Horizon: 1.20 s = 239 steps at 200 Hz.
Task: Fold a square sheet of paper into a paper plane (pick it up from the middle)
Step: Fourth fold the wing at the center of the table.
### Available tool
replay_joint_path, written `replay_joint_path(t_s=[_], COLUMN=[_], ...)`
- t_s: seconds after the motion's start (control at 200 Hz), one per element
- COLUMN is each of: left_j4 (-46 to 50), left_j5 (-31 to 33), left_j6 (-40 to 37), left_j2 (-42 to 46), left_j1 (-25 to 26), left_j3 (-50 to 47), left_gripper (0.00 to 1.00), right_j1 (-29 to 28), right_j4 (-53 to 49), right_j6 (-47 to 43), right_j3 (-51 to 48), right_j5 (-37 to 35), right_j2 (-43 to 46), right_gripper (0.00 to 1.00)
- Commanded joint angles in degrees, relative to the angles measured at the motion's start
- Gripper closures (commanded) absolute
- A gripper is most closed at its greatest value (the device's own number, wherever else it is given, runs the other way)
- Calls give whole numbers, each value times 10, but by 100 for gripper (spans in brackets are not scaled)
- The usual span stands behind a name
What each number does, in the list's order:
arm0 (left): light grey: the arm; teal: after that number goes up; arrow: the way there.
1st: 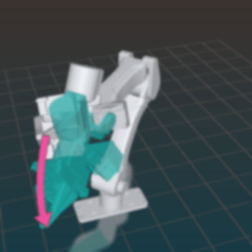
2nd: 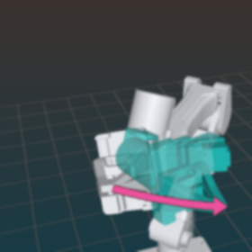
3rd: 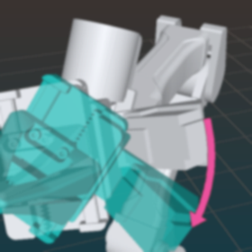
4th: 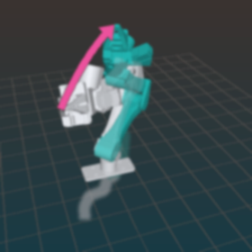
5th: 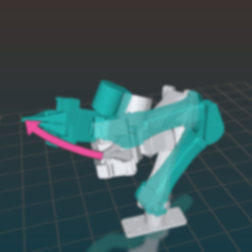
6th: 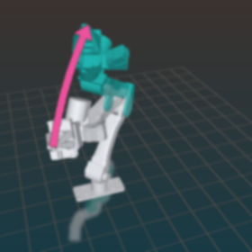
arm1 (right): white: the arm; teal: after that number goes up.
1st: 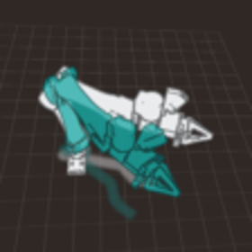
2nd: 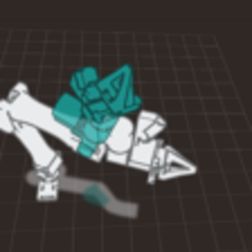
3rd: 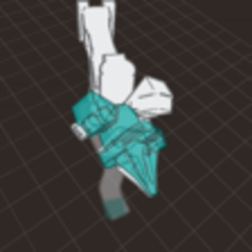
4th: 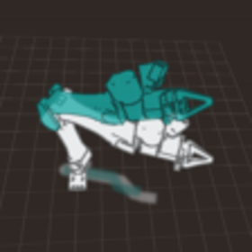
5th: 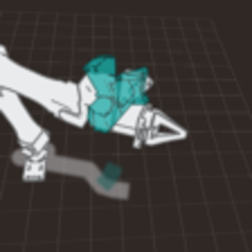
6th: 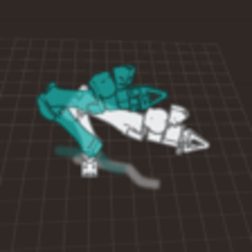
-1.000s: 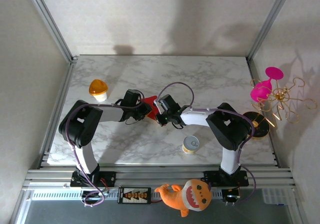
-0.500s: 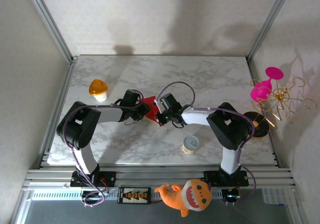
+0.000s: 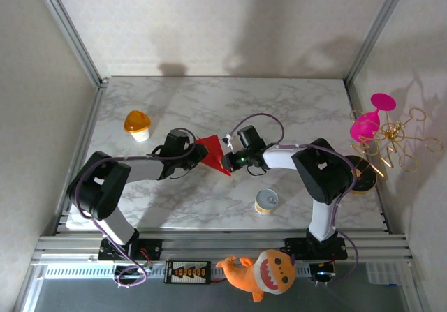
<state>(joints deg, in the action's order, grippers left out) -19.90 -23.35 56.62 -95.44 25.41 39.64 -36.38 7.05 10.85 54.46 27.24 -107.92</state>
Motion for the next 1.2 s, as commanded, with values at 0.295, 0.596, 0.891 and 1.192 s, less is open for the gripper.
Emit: replay_joint_path(t_s=[0.295, 0.596, 0.891, 1.192], left_j4=[-100, -72, -6, 113], left_j5=[-44, -50, -29, 24], left_j6=[29, 25, 8, 5], left_j2=[-43, -74, -93, -117], left_j1=[6, 15, 24, 33], left_j3=[-7, 22, 49, 83], left_gripper=[69, 65, 62, 62], right_j1=[32, 39, 40, 42], right_j4=[40, 51, 49, 48], right_j6=[61, 75, 82, 93], right_j3=[-21, -28, -28, -29], right_j5=[102, 119, 122, 122], right_j2=[-25, -32, -39, -48], right_gripper=[95, 93, 91, 88])
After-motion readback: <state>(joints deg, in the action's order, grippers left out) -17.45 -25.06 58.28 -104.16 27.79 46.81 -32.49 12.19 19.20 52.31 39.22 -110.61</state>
